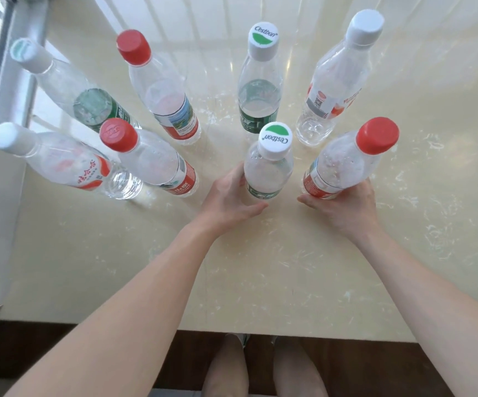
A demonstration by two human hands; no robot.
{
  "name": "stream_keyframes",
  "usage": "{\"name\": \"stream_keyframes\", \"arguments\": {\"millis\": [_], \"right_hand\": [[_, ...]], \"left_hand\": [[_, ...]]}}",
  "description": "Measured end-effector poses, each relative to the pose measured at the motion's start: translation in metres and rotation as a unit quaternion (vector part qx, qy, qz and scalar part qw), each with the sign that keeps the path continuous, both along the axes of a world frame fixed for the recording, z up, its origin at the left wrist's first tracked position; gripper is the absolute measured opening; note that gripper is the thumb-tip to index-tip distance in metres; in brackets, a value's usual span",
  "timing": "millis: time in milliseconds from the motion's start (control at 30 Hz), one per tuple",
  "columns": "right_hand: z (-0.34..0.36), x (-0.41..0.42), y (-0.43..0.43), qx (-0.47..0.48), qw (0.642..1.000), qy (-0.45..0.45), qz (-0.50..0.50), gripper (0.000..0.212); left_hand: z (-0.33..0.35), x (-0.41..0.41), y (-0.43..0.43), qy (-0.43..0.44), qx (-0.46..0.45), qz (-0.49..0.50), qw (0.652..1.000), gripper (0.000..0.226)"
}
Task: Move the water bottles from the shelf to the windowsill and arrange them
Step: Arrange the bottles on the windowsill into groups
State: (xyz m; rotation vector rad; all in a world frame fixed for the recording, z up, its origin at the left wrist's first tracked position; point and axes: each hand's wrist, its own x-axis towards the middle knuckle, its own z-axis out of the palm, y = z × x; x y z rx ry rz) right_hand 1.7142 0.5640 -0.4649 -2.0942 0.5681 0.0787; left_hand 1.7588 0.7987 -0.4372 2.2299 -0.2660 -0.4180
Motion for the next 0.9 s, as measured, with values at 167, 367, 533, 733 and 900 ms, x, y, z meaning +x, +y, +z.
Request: {"name": "stream_keyframes", "arguments": {"millis": [167,367,533,733,900], "right_hand": [[0.000,-0.007,0.003,-0.007,1.000,-0.012,-0.011,0.085],[0.040,-0.082,0.010,-0.076,0.994,0.009,-0.074,0.093],[0.090,-0.141,0.065,-0.135,0.989,-0.021,0.048,0.053],[0.129,-0.096,0.165,-0.100,0.976,-0.098,0.169,0.050],[0.141,-0.014,0.209,-0.077,0.981,-0.094,0.151,0.078]], "left_hand": [[-0.005,-0.005,0.007,0.021,-0.020,-0.010,1.000,0.081],[0.037,-0.078,0.066,0.032,0.007,0.042,0.999,0.084],[0.078,-0.125,0.167,-0.016,0.139,0.079,0.987,0.062],[0.112,-0.096,0.249,-0.063,0.163,0.143,0.974,0.061],[0.126,-0.025,0.260,-0.125,0.063,0.146,0.979,0.074]]}}
